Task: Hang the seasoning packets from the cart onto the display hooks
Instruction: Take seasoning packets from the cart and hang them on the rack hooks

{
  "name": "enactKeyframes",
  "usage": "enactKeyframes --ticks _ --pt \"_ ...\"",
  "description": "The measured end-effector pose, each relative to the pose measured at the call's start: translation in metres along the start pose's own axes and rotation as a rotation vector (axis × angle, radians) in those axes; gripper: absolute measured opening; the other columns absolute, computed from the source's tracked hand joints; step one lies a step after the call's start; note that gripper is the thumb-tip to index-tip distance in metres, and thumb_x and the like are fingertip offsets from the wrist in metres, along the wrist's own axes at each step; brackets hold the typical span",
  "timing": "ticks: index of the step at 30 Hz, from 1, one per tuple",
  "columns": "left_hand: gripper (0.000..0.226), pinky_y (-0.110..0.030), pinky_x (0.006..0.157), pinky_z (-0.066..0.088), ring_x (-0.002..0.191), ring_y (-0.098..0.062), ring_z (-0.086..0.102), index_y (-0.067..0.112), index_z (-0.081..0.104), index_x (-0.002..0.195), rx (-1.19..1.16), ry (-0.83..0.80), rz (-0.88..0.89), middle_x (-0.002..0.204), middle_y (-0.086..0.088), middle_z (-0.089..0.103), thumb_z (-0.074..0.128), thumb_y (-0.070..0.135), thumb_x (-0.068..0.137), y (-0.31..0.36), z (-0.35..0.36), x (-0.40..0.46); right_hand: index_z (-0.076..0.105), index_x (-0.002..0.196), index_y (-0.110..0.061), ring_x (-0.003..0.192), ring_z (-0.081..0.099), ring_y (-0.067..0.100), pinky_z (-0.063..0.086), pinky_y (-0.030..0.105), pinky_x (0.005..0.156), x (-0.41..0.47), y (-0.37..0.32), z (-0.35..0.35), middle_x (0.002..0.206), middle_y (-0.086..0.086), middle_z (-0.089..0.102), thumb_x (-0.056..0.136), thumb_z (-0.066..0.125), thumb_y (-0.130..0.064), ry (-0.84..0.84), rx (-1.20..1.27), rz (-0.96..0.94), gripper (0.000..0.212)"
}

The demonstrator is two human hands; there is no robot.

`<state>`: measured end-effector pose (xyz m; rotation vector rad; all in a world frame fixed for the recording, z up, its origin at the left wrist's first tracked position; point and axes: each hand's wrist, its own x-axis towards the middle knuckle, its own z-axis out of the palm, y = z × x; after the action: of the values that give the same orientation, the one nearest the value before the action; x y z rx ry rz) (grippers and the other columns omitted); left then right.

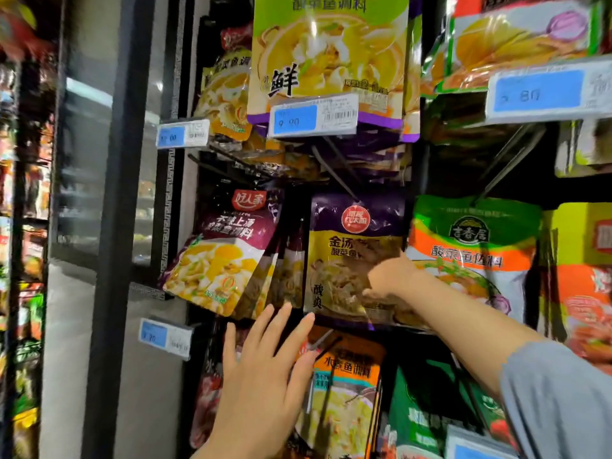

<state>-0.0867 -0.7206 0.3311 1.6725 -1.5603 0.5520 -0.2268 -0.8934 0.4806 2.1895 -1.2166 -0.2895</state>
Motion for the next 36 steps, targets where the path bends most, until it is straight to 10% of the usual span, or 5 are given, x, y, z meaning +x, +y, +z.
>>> enactKeyframes --ticks 12,17,20,25,36 --pt "0.070 -0.041 0.116 -0.014 0.144 0.002 -0.002 0.049 0.012 0.144 -0.032 0.066 -0.015 0.157 0.017 0.015 -0.015 0.072 0.084 0.004 -0.005 -0.006 0.018 0.149 -0.031 0.140 0.024 0.030 0.032 0.043 0.110 -0.061 -0.017 -0.037 0.156 0.005 0.020 0.090 0.046 -0.057 0.169 0.005 -0.272 0.071" --pt "0.049 -0.033 0.105 0.038 0.127 -0.008 0.042 0.029 0.045 0.138 -0.132 0.249 0.040 0.135 0.008 0.050 0.037 0.051 0.095 0.008 -0.026 -0.024 0.034 0.140 -0.032 0.122 0.049 0.024 0.048 0.043 0.091 -0.125 -0.047 -0.065 0.137 -0.002 0.048 0.092 0.050 -0.049 0.368 0.033 -0.434 0.053" --pt "0.043 -0.014 0.084 0.042 0.107 0.002 0.051 0.030 0.049 0.129 -0.206 0.349 -0.043 0.118 0.016 0.056 0.047 0.043 0.089 0.004 -0.048 -0.054 0.043 0.131 -0.030 0.111 0.055 0.024 0.051 0.040 0.082 -0.160 -0.077 -0.083 0.123 -0.002 0.057 0.092 0.051 -0.038 0.531 0.098 -0.554 0.040" --pt "0.042 -0.030 0.078 0.051 0.092 -0.007 0.061 0.019 0.068 0.108 -0.176 0.407 -0.260 0.100 0.014 0.064 0.043 0.045 0.086 -0.025 -0.091 -0.123 0.040 0.134 -0.034 0.117 0.051 0.022 0.048 0.040 0.087 -0.197 -0.140 -0.113 0.128 -0.002 0.056 0.092 0.051 -0.031 0.687 0.274 -0.806 0.044" --pt "0.044 -0.033 0.073 0.053 0.085 -0.019 0.068 0.019 0.073 0.092 0.263 0.314 -0.939 0.092 0.006 0.072 0.041 0.049 0.084 -0.043 -0.184 -0.393 0.062 0.118 -0.028 0.093 0.063 0.013 0.050 0.037 0.085 -0.229 -0.376 -0.032 0.104 -0.003 0.069 0.091 0.059 -0.034 0.172 1.015 -1.292 0.028"
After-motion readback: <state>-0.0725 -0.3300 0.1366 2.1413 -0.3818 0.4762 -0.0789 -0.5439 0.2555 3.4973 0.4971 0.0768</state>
